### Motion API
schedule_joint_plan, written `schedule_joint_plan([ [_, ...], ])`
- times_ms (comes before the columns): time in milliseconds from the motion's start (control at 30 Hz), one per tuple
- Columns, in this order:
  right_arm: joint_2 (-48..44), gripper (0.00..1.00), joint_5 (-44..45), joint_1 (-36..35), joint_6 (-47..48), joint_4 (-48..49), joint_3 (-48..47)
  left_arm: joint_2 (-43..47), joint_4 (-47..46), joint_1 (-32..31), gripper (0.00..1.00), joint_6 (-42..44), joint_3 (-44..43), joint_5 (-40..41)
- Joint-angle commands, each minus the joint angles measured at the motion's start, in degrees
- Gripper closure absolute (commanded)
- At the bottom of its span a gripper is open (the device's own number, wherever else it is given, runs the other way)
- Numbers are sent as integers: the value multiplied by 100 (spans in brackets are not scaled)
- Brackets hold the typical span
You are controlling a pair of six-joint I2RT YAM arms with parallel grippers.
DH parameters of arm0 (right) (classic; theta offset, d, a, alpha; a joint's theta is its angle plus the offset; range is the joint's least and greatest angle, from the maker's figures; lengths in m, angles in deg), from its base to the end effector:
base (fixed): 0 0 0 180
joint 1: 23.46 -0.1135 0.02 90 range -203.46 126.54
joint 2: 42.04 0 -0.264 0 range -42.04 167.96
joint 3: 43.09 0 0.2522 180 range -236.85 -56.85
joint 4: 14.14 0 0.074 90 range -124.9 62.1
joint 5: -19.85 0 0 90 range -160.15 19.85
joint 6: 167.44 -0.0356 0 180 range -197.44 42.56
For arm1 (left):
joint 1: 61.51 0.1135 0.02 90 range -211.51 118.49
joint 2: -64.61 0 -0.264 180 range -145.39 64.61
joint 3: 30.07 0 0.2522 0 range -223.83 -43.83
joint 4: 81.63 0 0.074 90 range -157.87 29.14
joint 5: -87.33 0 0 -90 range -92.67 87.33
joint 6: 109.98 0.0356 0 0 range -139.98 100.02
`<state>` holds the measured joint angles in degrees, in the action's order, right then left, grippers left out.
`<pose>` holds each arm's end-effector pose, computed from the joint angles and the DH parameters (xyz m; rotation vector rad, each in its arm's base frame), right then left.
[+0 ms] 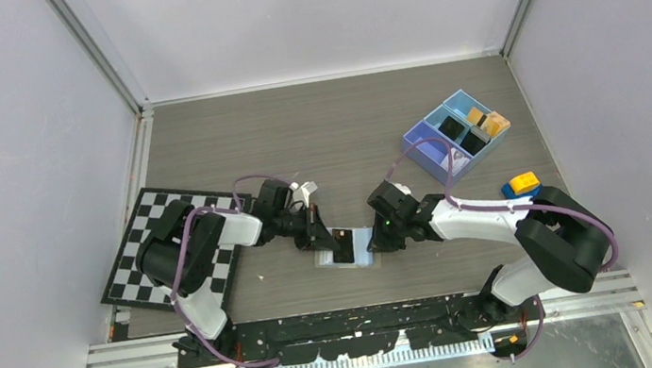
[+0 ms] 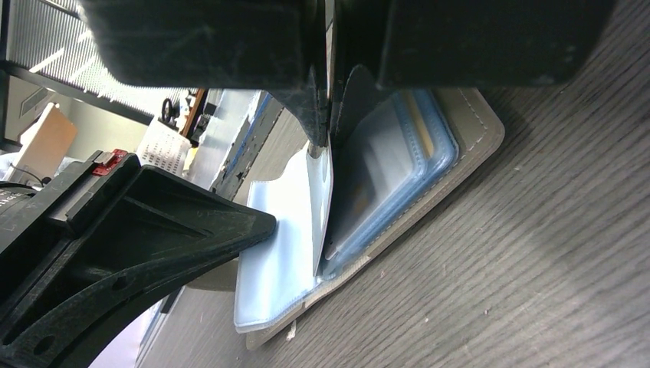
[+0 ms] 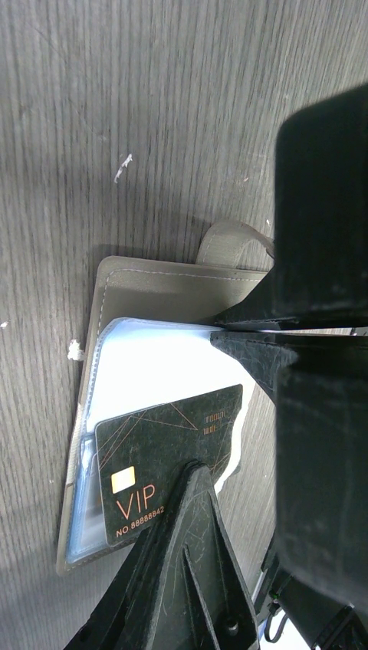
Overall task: Put the credit cards into the card holder
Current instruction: Insert the credit card into the card holder.
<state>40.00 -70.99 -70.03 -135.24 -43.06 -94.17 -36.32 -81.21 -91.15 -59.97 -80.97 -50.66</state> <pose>0.1747 0.1853 0.1504 0.2654 2.7557 0.6009 0.2428 -0.1686 0.1040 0.1828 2.6692 -1.5077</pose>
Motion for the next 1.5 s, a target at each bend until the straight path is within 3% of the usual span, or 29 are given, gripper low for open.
schedule_joint_plan([
  [0, 168, 99, 303, -54, 5, -64, -28, -148, 174, 28, 100, 237, 123, 314],
  [933, 107, 99, 308, -63, -7, 19, 2, -685, -740, -398, 100, -378, 40, 246],
  [1067, 16, 92, 342, -63, -32, 4, 31, -701, -733, -427, 100, -370, 9, 361],
  [1267, -283, 73, 475, -63, -54, -208, 40, -684, -628, -435, 100, -319, -19, 501],
  [1467, -643, 68, 600, -58, -118, -426, 97, -666, -386, -436, 100, -190, -49, 579],
])
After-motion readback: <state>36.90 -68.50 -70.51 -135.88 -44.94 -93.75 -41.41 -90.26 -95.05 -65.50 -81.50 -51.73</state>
